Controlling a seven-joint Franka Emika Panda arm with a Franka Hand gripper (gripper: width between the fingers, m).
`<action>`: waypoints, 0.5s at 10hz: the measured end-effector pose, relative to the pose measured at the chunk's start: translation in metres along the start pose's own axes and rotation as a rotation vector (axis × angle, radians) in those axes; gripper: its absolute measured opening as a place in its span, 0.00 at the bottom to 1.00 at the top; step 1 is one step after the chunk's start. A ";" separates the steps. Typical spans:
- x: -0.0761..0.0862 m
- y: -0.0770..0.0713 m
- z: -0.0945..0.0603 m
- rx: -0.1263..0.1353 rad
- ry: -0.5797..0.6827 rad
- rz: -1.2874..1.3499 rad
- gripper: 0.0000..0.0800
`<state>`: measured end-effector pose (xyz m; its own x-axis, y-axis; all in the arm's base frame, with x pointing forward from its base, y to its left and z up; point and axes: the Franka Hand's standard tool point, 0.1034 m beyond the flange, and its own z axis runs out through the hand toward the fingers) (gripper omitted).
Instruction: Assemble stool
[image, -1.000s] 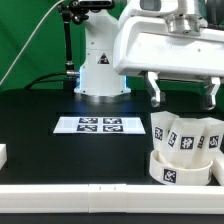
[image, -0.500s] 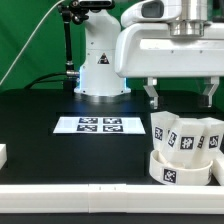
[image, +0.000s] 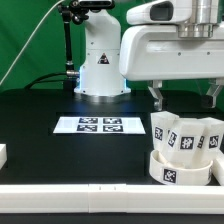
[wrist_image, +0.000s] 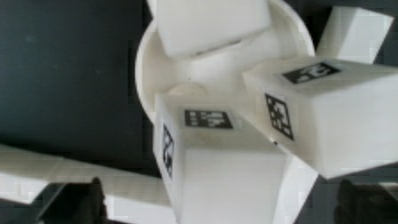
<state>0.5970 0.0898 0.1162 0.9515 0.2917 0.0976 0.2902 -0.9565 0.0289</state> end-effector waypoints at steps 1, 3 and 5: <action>0.002 0.003 0.003 -0.010 0.013 -0.158 0.81; 0.001 0.007 0.005 -0.017 0.008 -0.304 0.81; 0.001 0.010 0.005 -0.025 0.003 -0.402 0.81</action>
Offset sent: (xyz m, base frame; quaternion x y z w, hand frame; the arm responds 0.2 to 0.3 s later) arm 0.0000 0.0000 0.0000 0.0000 0.0000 -0.1938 0.9810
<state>0.6011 0.0808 0.1116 0.7621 0.6430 0.0760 0.6370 -0.7656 0.0897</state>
